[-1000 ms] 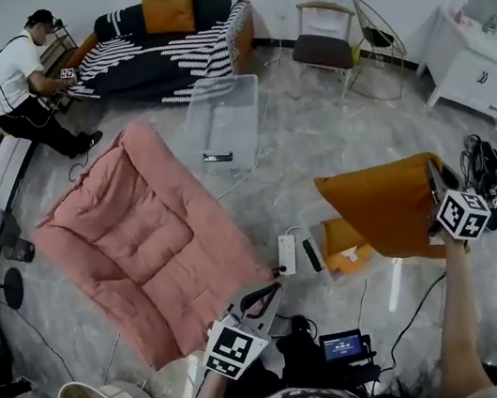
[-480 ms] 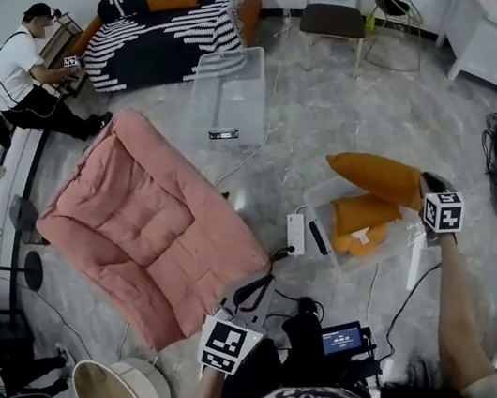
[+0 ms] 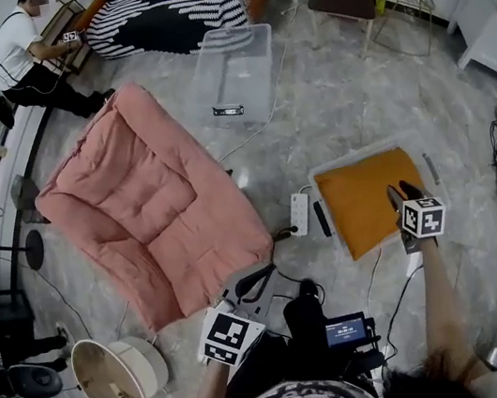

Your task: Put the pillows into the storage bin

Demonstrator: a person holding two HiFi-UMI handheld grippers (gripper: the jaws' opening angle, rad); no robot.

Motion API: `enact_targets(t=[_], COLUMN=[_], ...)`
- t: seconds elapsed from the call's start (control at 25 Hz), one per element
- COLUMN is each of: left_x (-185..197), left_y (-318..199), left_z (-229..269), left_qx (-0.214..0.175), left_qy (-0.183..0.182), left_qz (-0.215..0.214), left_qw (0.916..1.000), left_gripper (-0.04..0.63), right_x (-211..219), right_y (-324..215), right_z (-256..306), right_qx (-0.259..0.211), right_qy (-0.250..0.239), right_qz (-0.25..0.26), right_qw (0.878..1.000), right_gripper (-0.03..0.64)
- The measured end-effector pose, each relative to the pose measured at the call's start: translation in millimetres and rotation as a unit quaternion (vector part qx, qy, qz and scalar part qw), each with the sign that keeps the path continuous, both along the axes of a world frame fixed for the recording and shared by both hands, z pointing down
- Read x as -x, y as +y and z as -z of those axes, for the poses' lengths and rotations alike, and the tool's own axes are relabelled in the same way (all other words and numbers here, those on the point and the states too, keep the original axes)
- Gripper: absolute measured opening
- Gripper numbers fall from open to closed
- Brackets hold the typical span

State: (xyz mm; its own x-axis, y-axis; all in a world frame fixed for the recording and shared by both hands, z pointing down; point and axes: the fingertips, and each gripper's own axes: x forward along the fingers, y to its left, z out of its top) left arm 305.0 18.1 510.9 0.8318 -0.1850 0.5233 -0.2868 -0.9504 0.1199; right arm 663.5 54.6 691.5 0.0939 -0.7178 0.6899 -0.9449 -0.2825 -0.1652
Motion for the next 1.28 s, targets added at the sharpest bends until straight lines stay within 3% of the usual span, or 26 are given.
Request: enact_targets(t=[0.2,0.52,1.0,1.28], left_x=[25.4,100.4,277.6,377.5], left_y=[5.9,12.6,94.1,137.4], left_z=[0.1,4.9,12.6,14.3], left_qx=[0.002,-0.011,-0.027,-0.020], left_qy=[0.002,0.012,0.048,0.068], left_qz=[0.028,0.093,0.126,0.149], left_qw=[0.9996,0.9955,0.9904,0.9863], left_gripper=[0.012,0.012,0.012,0.012], right_x=[33.2,116.9,358.7,498.4], right_y=[-16.3,-10.5,59.2,103.6], right_z=[14.2,50.5,109.5,142.3], right_qx=[-0.011,-0.047,-0.115,-0.123], right_qy=[0.004,0.004,-0.026,-0.018], right_qz=[0.042,0.084,0.145,0.212], right_qw=[0.999,0.995,0.982,0.969], right_gripper=[0.173,0.175,0.175,0.175])
